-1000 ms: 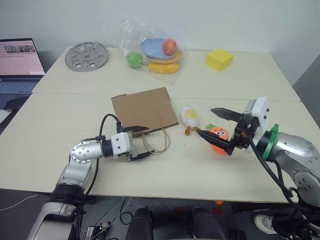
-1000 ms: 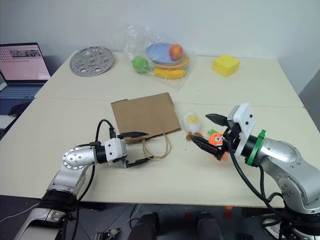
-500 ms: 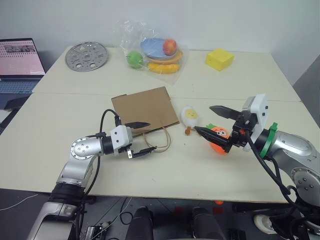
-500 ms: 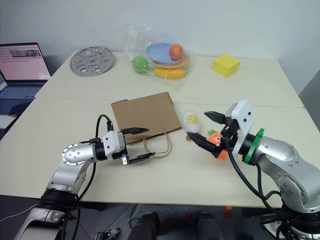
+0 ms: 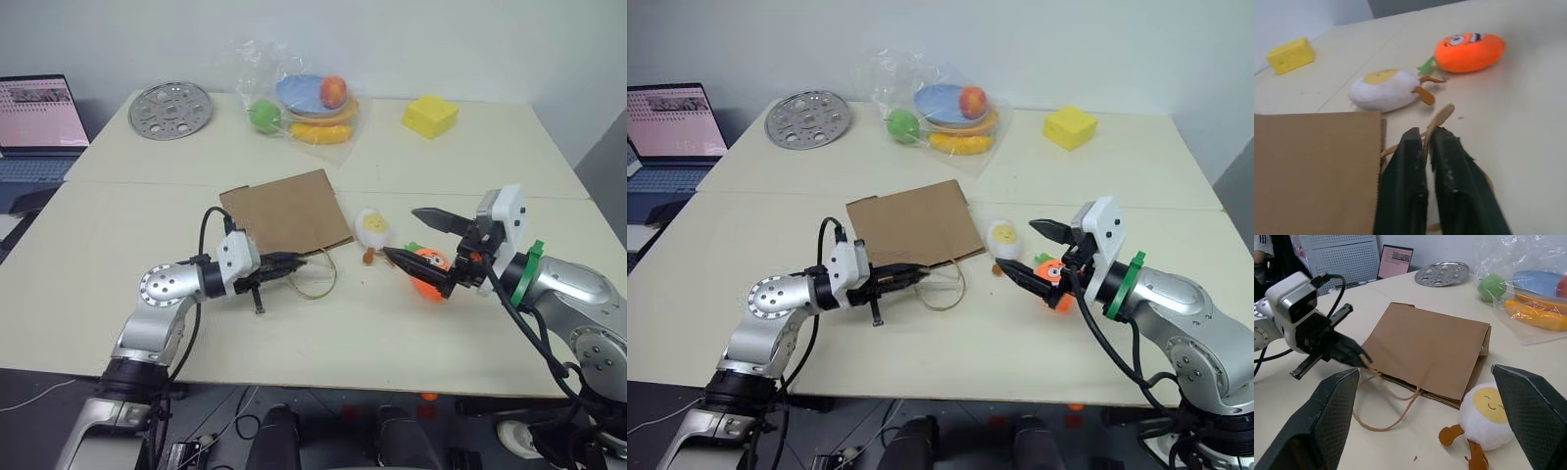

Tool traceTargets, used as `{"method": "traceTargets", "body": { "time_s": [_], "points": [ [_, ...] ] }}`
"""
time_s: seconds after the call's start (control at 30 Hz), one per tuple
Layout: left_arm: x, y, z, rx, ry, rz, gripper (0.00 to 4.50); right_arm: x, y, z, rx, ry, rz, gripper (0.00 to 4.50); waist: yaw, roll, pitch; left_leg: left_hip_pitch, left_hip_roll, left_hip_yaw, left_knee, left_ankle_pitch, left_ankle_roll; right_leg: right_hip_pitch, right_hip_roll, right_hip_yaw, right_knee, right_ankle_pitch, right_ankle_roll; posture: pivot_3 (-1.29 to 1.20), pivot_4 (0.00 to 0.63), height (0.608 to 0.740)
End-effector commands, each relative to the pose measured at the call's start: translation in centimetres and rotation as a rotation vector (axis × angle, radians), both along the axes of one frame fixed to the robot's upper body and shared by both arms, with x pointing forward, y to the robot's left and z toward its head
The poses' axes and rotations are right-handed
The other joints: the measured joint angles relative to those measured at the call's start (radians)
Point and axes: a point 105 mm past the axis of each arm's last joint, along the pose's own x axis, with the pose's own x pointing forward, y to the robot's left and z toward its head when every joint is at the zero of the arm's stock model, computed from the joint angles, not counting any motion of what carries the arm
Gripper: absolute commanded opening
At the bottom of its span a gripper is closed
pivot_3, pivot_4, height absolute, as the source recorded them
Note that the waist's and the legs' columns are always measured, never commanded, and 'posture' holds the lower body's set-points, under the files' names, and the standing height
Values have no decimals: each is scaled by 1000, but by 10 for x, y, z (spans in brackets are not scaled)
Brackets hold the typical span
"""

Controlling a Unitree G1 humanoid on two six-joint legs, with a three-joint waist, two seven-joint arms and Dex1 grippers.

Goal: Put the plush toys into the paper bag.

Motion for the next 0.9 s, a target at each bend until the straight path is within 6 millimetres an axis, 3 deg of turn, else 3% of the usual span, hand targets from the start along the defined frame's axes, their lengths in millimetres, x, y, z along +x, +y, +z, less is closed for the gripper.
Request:
{"method": "traceTargets", "body": {
  "time_s": [0.03, 0.1, 0.23, 0.4, 0.5, 0.8, 0.83, 0.9],
  "points": [
    [10, 5, 40, -124, -13, 64, 25, -4, 5, 8, -7, -58, 22, 4500, 0, 0, 0, 0, 0, 0, 0, 0, 0, 0, 0, 0, 0, 0, 0, 0, 150, 740],
    [13, 4, 56, -163, 2, 69, 25, -4, 6, 9, -5, -60, 20, 4500, 0, 0, 0, 0, 0, 0, 0, 0, 0, 0, 0, 0, 0, 0, 0, 0, 150, 740],
    [12, 1, 63, -170, 42, 48, 25, -3, 8, 8, -2, -64, 16, 4500, 0, 0, 0, 0, 0, 0, 0, 0, 0, 0, 0, 0, 0, 0, 0, 0, 150, 740],
    [22, 1, 101, -264, 51, 62, 5, 28, 18, -2, -16, -77, -128, 4332, -2, -1, 1, 0, 0, -1, 0, 0, 0, 0, 1, 0, 0, 0, 0, 0, 150, 740],
    [22, -3, 103, -231, 34, 50, 0, 39, 39, 0, 9, -81, -112, 3637, -9, -1, 0, 0, 0, 0, 0, 0, 0, 0, 1, 0, 0, 0, 0, 0, 150, 740],
    [23, -6, 112, -266, 25, 55, 0, 77, 102, -13, -9, -73, -89, 298, -23, -1, 1, 0, 0, -1, -2, 0, 0, -1, 1, -1, 0, 0, 0, 0, 150, 740],
    [23, -6, 113, -266, 24, 54, 0, 80, 107, -13, -12, -78, -88, 32, -23, -1, 1, 0, 0, -1, -2, 0, 0, -1, 1, -1, 0, 0, 0, 0, 150, 740],
    [21, -6, 113, -269, 28, 50, 0, 89, 117, -15, -9, -69, -95, 32, -23, -1, 1, 0, 0, -1, -2, 0, 0, -1, 1, -1, 0, 0, 0, 0, 150, 740]
  ]
}}
